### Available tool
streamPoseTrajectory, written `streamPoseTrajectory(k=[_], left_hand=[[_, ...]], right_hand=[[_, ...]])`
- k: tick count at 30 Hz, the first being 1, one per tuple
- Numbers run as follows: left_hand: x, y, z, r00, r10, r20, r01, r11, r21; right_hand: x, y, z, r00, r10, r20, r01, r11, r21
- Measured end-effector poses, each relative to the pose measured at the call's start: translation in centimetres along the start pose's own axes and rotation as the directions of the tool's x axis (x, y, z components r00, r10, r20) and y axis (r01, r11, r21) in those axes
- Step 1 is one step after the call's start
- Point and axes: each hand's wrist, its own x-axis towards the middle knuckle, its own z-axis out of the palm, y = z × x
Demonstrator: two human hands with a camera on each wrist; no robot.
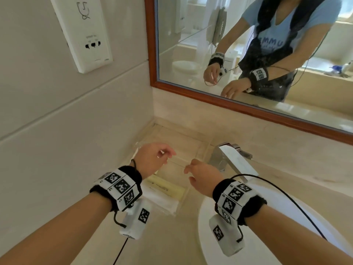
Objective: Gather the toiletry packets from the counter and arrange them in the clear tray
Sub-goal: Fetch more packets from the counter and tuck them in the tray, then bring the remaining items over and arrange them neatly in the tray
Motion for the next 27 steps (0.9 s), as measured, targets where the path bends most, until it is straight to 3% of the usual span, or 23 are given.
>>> streamPoseTrajectory(k=[7, 12, 18, 27], left_hand=[[0.0, 6.8, 6.0, 0.987, 0.142, 0.070, -0.144, 0.989, 0.020], [0.2, 12.0, 13.0, 0.946, 0.233, 0.224, -0.235, 0.972, -0.015], [-1.3, 19.2, 23.6, 0.846, 0.346, 0.405, -0.338, 0.936, -0.093], [-4.8, 27.4, 38.7, 0.637, 0.442, 0.631, -0.452, 0.878, -0.158]], right_hand=[[-8.0, 5.3, -0.6, 0.987, 0.129, -0.094, -0.124, 0.990, 0.064], [-15.1, 10.6, 0.0, 0.951, 0.289, -0.110, -0.279, 0.955, 0.095], [-25.6, 17.9, 2.7, 0.847, 0.530, -0.049, -0.519, 0.843, 0.144], [-40.3, 25.6, 9.1, 0.640, 0.765, 0.072, -0.757, 0.613, 0.226]])
